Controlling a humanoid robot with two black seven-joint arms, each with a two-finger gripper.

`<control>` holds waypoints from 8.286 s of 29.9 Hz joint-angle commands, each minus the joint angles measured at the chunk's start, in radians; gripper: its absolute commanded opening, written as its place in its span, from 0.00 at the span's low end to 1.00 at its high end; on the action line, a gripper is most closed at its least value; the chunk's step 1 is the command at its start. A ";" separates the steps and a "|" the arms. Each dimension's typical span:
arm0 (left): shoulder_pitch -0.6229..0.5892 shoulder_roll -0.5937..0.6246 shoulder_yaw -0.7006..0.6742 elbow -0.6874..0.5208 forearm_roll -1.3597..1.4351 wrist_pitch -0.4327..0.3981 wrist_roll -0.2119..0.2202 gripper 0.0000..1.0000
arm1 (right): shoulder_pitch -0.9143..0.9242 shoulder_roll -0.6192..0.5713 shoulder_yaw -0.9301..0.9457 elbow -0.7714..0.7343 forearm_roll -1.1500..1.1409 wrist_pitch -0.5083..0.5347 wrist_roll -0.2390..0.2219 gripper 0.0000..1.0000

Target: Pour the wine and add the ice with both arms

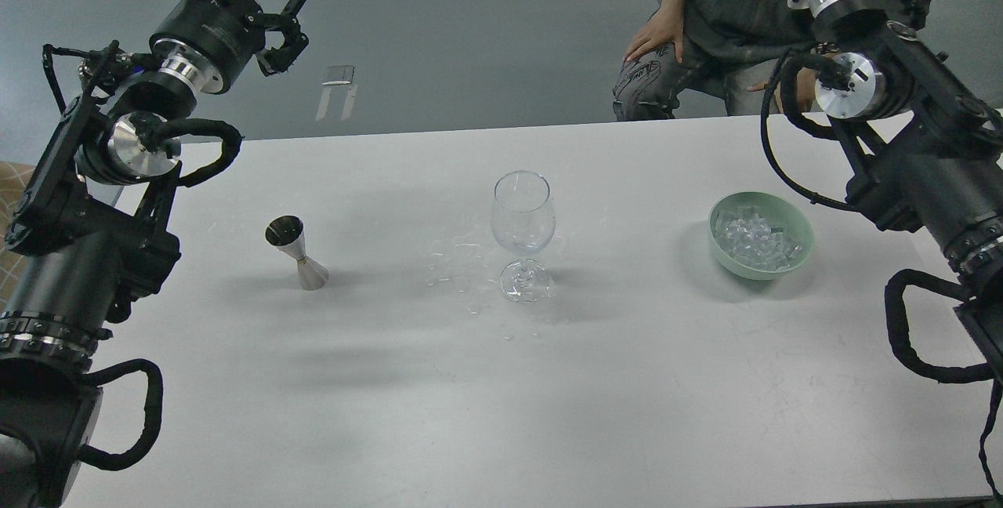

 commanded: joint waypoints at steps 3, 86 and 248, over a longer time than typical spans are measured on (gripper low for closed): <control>-0.009 0.001 0.001 -0.009 -0.001 -0.017 0.001 0.98 | -0.005 0.000 -0.001 0.004 0.002 0.000 0.002 1.00; 0.151 -0.017 -0.042 -0.175 -0.201 -0.054 0.028 0.96 | -0.114 0.066 -0.001 0.036 0.032 -0.043 -0.004 1.00; 0.649 -0.302 -0.166 -0.699 -0.351 0.523 0.185 0.00 | -0.222 0.046 -0.053 0.051 0.028 -0.049 -0.005 1.00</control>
